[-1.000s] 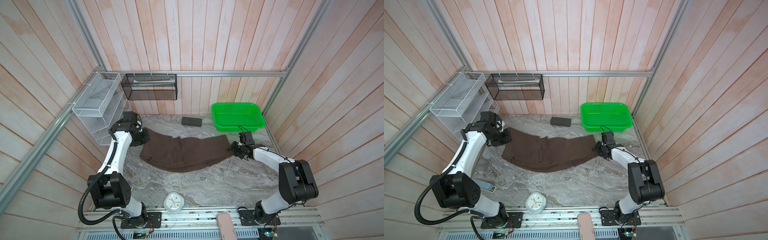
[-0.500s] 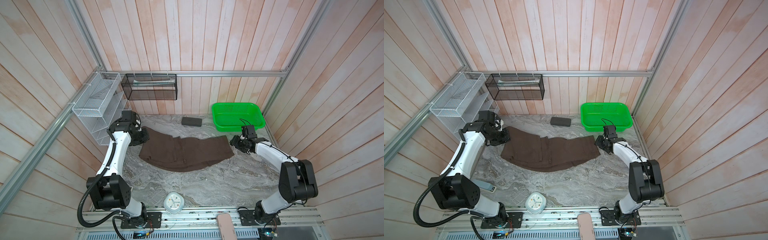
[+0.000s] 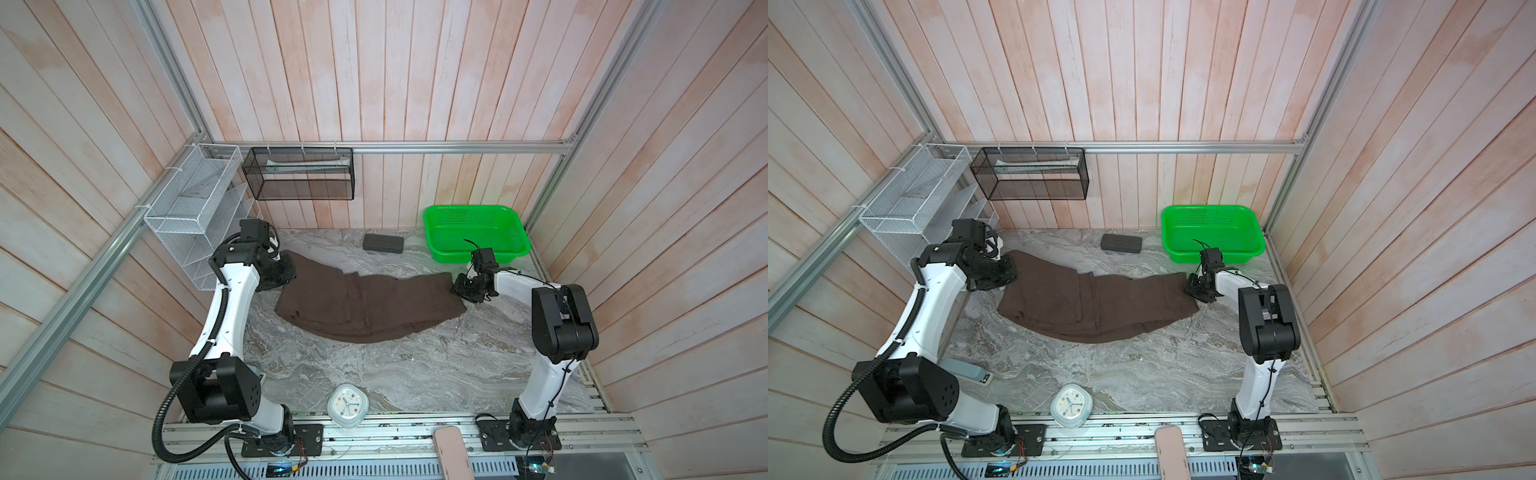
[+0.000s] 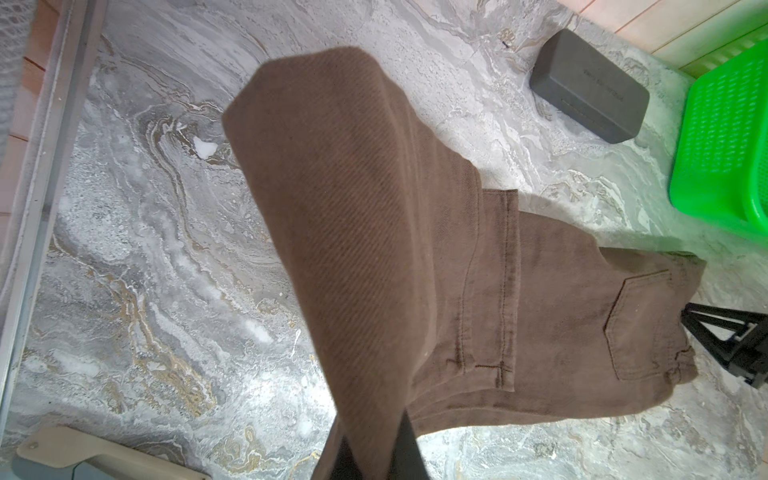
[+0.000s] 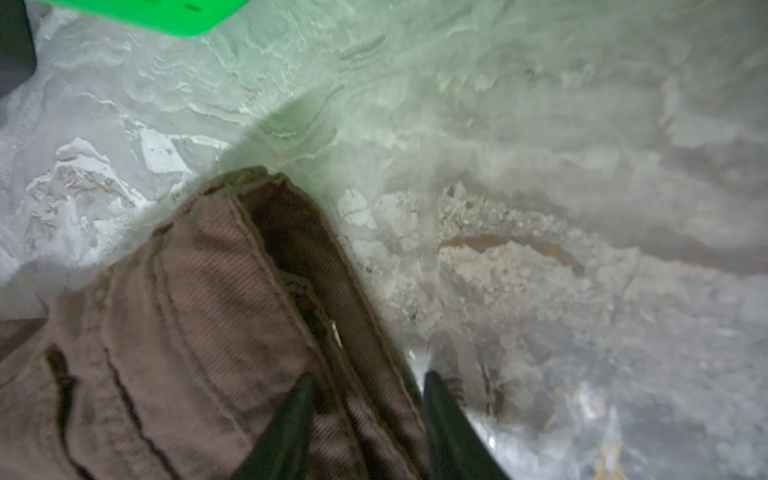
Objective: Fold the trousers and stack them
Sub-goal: 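Fold the held edge with the left gripper over toward the right gripper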
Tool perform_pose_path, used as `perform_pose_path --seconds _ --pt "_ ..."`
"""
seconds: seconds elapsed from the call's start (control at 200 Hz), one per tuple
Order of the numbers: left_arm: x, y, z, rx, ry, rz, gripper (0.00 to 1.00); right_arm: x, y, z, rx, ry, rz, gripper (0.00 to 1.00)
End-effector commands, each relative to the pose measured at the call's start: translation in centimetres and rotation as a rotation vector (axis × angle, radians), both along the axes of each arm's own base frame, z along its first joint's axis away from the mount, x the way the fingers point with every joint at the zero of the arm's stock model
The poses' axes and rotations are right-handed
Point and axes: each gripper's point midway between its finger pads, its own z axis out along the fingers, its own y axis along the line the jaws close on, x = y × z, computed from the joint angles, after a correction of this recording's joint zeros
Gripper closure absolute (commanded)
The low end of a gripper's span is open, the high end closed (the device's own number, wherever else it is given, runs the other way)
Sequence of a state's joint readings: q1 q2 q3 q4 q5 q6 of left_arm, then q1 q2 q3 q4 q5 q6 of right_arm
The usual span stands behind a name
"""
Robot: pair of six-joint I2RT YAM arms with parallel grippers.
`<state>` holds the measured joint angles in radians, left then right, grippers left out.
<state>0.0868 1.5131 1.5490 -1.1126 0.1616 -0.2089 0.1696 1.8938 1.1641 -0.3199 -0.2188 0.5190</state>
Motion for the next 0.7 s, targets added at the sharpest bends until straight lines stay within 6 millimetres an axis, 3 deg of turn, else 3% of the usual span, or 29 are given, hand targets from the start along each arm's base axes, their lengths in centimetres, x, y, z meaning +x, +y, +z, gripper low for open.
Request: perform_pose_path --seconds 0.0,0.225,0.365,0.505,0.695 --pt "0.2 1.5 3.0 0.058 -0.086 0.029 1.0 -4.6 0.3 -2.1 -0.026 0.127 0.028 0.72" --pt "0.3 3.0 4.2 0.09 -0.104 0.066 1.0 -9.9 0.0 -3.1 -0.134 0.201 0.013 0.77" --pt "0.5 1.9 4.7 0.069 -0.12 0.031 1.0 -11.9 1.4 -3.0 -0.111 0.206 0.026 0.77" --pt "0.7 -1.5 4.6 0.075 -0.106 -0.038 1.0 -11.3 2.2 -1.8 -0.079 0.166 0.024 0.76" --pt "1.1 -9.0 3.7 0.068 -0.074 -0.126 1.0 -10.6 3.0 -1.8 -0.046 0.153 0.033 0.76"
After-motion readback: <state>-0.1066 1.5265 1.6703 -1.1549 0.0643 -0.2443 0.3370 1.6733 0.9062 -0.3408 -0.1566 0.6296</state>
